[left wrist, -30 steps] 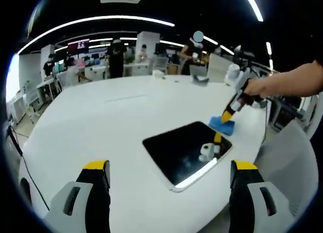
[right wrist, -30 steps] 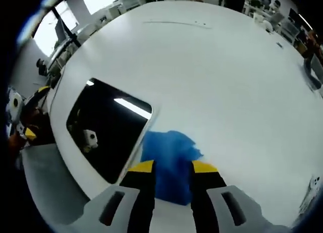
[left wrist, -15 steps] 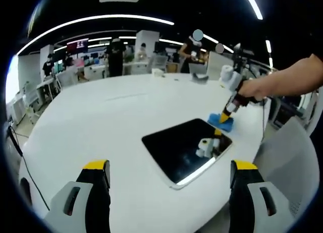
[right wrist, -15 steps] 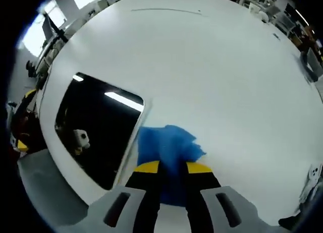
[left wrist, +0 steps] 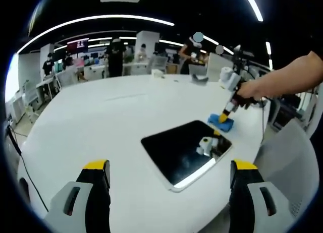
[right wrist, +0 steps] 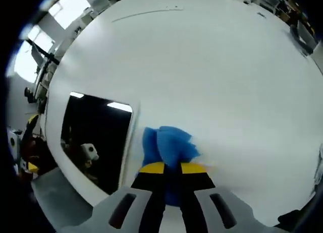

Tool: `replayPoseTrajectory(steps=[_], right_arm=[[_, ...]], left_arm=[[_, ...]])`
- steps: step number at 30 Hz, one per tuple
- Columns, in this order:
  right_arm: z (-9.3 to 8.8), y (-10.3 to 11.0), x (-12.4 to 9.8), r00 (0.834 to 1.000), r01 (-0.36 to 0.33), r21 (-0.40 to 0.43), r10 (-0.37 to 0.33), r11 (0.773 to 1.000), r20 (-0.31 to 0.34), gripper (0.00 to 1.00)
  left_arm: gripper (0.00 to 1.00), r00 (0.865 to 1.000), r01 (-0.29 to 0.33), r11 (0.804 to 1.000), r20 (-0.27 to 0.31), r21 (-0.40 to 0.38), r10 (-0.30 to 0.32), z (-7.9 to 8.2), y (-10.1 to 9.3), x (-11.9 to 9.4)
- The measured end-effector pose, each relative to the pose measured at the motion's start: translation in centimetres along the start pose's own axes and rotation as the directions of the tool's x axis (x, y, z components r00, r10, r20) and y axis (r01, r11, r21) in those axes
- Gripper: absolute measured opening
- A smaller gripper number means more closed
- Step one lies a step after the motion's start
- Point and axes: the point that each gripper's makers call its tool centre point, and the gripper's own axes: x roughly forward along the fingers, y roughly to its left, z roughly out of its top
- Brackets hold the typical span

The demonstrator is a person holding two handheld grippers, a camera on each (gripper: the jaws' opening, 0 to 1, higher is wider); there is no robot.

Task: Wipe the mirror surface with the cleaning cloth until all visible marks leave the cleaned area.

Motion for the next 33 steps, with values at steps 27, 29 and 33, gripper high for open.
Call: replayPoseTrajectory(steps=[27, 29, 33], right_arm=[[-0.1, 0.1, -0.4, 1.0, -0.013, 0.08, 0.015, 0.997, -0.02, 0.02], [-0.5, -0.2, -0.5, 0.999, -0.001, 0.084, 0.005, 0.996, -0.039, 0.02], [0.3, -0.6, -1.4, 1.0, 0.001, 0.089, 0.0, 0.996, -0.011, 0.02]], left_arm=[[0.99, 1.0, 0.005, 1.0, -0.001, 0.016, -0.005, 1.2, 1.3, -0.1], [0.99, 1.0, 0.001, 1.0, 0.008, 0.01, -0.002, 1.6, 1.5, -0.5], [0.99, 1.0, -0.002, 1.0, 0.021, 0.012, 0.002, 1.8, 1.8, -0.7]])
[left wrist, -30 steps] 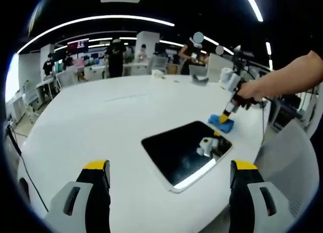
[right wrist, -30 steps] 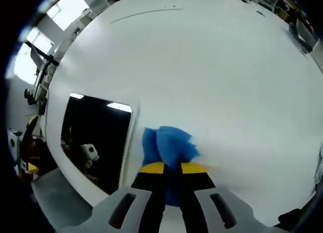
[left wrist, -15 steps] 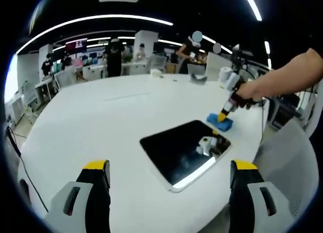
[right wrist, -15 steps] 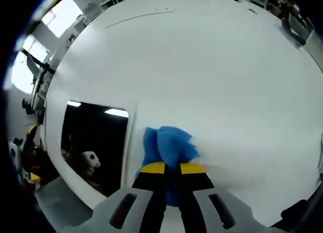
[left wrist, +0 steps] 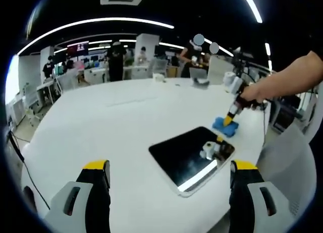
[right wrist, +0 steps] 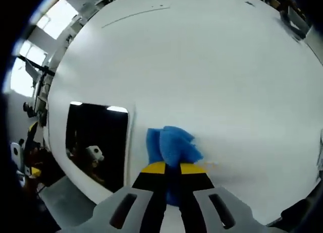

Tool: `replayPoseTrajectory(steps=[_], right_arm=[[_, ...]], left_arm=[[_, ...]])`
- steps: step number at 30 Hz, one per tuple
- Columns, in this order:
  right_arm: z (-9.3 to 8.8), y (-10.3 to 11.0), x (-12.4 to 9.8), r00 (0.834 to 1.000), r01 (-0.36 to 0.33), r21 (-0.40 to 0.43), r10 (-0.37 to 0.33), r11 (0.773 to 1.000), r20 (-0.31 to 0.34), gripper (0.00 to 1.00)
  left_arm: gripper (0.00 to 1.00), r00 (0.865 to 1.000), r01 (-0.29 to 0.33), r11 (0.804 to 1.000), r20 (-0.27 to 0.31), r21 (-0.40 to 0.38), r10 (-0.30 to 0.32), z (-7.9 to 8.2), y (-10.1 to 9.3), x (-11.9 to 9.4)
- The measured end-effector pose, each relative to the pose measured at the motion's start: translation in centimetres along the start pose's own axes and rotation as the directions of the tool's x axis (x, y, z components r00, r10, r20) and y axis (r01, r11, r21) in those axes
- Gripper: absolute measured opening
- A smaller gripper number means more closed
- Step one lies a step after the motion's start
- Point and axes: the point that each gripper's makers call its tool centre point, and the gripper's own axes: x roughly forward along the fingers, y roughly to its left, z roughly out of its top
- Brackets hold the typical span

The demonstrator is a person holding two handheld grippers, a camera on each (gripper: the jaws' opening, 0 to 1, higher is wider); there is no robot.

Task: Wipe the mirror surface with the cleaning cloth until all visible marks leave the cleaned area.

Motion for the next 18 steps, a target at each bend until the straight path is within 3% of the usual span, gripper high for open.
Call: replayPoseTrajectory(steps=[7, 10, 18], right_arm=[[0.9, 0.0, -1.6, 1.0, -0.001, -0.001, 0.001, 1.0, 0.019, 0.02], [1.2, 0.0, -1.8, 1.0, 0.001, 0.002, -0.001, 1.0, 0.022, 0.02], [1.5, 1.4, -1.7, 1.0, -0.016, 0.001, 0.016, 1.0, 0.02, 0.02]], left_arm=[[0.99, 1.0, -0.011, 1.0, 0.005, 0.006, 0.011, 0.0, 0.2, 0.1], [1.0, 0.999, -0.032, 0.998, 0.011, 0.059, 0.031, 0.2, 0.6, 0.0], [1.0, 0.999, -0.029, 0.999, 0.024, 0.039, 0.028, 0.6, 1.2, -0.3]])
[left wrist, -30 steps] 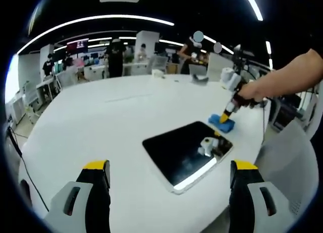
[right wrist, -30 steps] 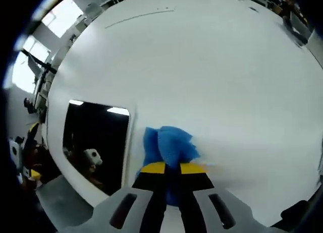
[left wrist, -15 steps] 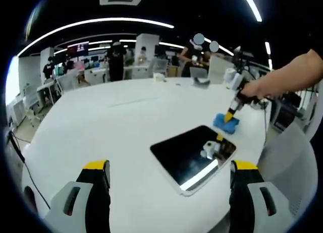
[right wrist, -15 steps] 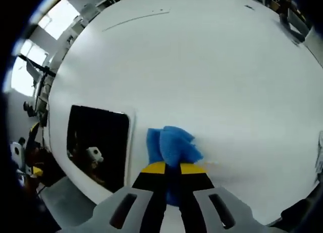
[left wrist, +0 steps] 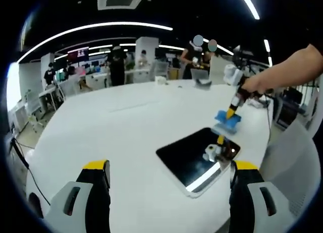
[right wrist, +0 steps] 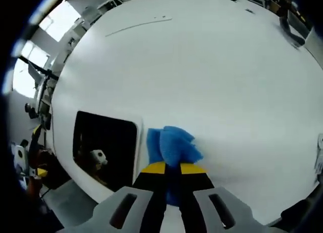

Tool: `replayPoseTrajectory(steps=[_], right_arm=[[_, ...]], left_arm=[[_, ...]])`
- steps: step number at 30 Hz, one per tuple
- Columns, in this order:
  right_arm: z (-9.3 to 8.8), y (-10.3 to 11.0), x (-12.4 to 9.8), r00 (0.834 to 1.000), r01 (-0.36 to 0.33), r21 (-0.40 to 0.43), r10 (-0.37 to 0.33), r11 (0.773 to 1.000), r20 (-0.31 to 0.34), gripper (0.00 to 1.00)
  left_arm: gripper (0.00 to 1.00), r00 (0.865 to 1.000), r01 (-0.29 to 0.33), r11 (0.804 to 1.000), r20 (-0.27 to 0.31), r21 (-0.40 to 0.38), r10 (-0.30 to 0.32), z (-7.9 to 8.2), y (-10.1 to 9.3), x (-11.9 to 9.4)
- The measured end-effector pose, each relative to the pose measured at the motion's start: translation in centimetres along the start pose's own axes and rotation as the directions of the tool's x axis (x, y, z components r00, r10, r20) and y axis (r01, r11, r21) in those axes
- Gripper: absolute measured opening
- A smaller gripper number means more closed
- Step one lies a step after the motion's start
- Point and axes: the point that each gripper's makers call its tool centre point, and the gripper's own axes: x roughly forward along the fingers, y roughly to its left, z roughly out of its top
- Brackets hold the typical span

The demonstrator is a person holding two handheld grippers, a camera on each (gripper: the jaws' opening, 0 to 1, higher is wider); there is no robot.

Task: Wipe the mirror surface with the cleaning cloth until all visible marks leave the cleaned area.

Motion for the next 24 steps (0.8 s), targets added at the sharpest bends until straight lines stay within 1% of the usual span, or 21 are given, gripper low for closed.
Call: replayPoseTrajectory(steps=[4, 10, 14, 19, 21, 24], right_arm=[[0.2, 0.8, 0.5, 1.0, 0.0, -0.01, 0.0, 1.0, -0.006, 0.02], [0.5, 1.7, 1.3, 1.0, -0.006, 0.0, 0.006, 1.0, -0.011, 0.02], [0.3, 2.9, 1.9, 1.0, 0.01, -0.021, -0.011, 1.0, -0.023, 0.02], [0.5, 4.6, 2.3, 1.0, -0.006, -0.017, 0.006, 1.0, -0.02, 0.02], [0.5, 5.2, 2.5, 1.0, -0.01, -0.016, 0.01, 1.0, -0.023, 0.02], [0.5, 5.7, 2.9, 0.999, -0.015, -0.006, 0.015, 1.0, -0.032, 0.02]], left_arm=[[1.0, 1.0, -0.003, 1.0, -0.001, -0.007, 0.003, -0.3, 0.1, -0.1], [1.0, 1.0, -0.004, 1.0, 0.005, -0.017, 0.005, -0.6, 0.2, -0.2], [1.0, 1.0, -0.003, 1.0, 0.003, -0.023, 0.003, -1.0, 0.2, -0.3], [1.0, 1.0, 0.002, 1.0, -0.007, -0.02, -0.002, -1.5, 0.3, -0.4], [1.0, 0.999, 0.025, 0.999, -0.022, -0.03, -0.026, -2.1, 0.1, -0.4], [1.0, 1.0, 0.015, 1.0, -0.026, -0.023, -0.016, -2.4, 0.3, -0.7]])
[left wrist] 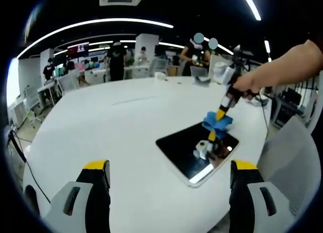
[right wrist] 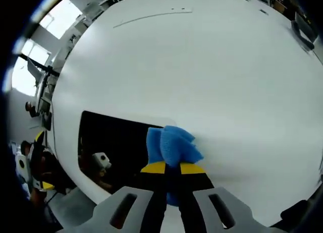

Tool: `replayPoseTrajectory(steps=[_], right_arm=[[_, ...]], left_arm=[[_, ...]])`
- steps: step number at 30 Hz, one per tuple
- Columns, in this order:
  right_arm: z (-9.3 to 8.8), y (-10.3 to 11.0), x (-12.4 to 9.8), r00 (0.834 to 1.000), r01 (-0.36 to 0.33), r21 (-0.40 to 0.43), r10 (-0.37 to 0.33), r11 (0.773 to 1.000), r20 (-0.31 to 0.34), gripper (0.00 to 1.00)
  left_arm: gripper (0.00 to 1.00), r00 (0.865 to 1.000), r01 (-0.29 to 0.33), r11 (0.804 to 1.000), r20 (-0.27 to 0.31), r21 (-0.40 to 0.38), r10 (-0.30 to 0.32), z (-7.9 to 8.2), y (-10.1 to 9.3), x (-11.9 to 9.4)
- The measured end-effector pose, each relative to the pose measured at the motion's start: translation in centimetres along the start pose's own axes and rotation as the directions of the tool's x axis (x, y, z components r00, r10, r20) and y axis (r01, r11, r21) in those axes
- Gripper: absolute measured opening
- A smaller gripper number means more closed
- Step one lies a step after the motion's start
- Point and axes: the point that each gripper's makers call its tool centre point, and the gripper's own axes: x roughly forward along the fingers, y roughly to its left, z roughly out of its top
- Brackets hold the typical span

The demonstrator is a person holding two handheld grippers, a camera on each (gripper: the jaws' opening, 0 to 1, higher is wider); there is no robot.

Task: Wipe the mirror surface with the cleaning cloth until all visible marks leave the cleaned area.

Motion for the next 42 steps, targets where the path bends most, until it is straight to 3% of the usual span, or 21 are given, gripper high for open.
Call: replayPoseTrajectory(steps=[11, 20, 26, 42], right_arm=[[-0.3, 0.4, 0.9, 0.999, 0.04, -0.039, -0.04, 0.998, 0.0, 0.02], [-0.1, 1.3, 0.8, 0.998, 0.055, -0.088, -0.056, 0.995, -0.002, 0.02], [0.5, 2.0, 1.0, 1.0, 0.027, -0.066, -0.027, 0.997, 0.003, 0.02], [1.3, 4.2, 2.0, 0.999, 0.031, -0.066, -0.032, 0.997, -0.005, 0.02]], left_arm=[[1.0, 0.999, -0.032, 0.999, 0.008, -0.034, 0.032, -0.1, 1.2, -0.8], [1.0, 1.0, -0.021, 0.999, 0.008, -0.038, 0.021, -0.3, 0.8, -0.7], [1.0, 1.0, -0.017, 0.999, 0.016, -0.038, 0.018, -0.1, 1.2, -0.7], [1.0, 1.0, -0.016, 0.999, 0.021, -0.043, 0.017, -0.1, 2.5, -1.6]])
